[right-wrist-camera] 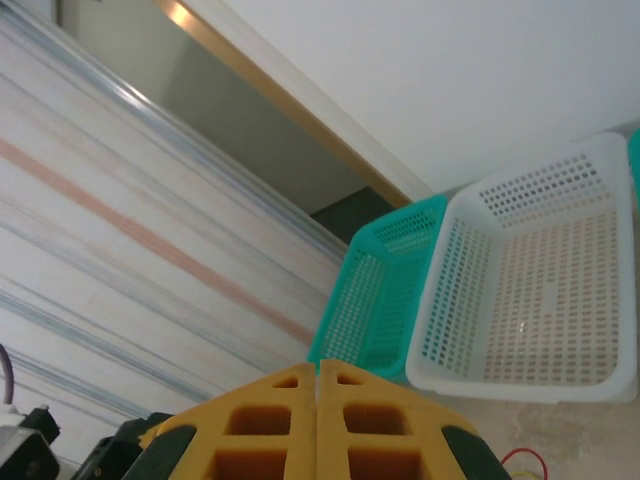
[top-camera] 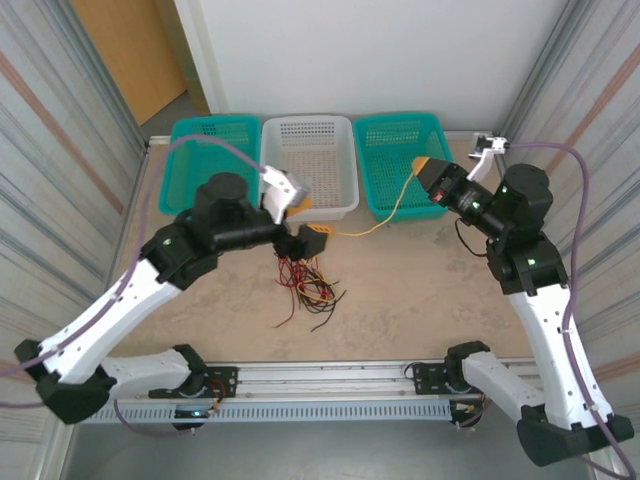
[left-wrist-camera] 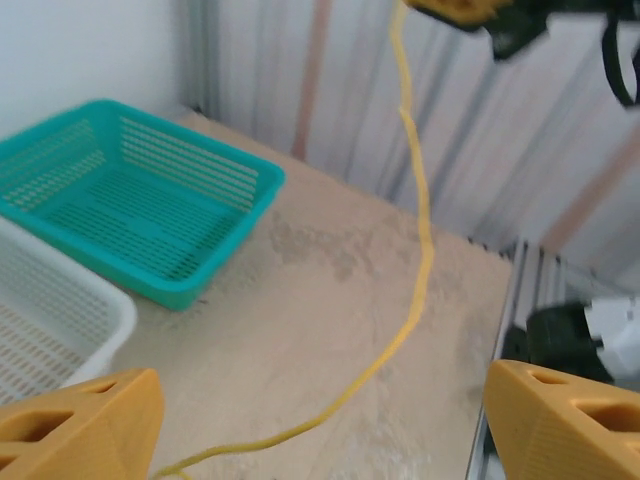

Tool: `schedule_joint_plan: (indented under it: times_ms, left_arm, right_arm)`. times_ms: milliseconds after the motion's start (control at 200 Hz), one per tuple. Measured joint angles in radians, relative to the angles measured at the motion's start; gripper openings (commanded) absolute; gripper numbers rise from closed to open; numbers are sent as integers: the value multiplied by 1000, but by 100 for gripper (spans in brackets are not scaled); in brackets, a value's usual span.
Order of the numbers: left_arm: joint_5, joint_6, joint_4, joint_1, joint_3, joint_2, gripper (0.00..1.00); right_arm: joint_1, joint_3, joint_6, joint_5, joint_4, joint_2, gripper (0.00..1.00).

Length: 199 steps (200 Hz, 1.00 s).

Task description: Untangle the cables

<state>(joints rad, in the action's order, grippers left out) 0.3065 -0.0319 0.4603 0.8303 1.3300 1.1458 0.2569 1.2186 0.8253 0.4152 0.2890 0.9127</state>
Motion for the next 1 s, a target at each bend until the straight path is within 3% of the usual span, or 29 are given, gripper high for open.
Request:
schedule_joint_plan:
  times_ms: [205,426,621,812,997]
  left_arm:
    - [-66,148,73,97,35,100,79]
    - [-94,218,98,101,35,108,51]
    - [-97,238,98,101,27,127,50]
    - [-91,240,96,101,17,142,18]
    - [-83,237,81,101,-3,143,7]
  right_arm:
    - [98,0,-34,-49,5,57,0]
    - [152,0,-56,-80,5,76,0]
    - [161,0,-56,-87,4,76,0]
    - [171,0,-56,-100,4,76,0]
    - [175,0,-56,-105,3,76,0]
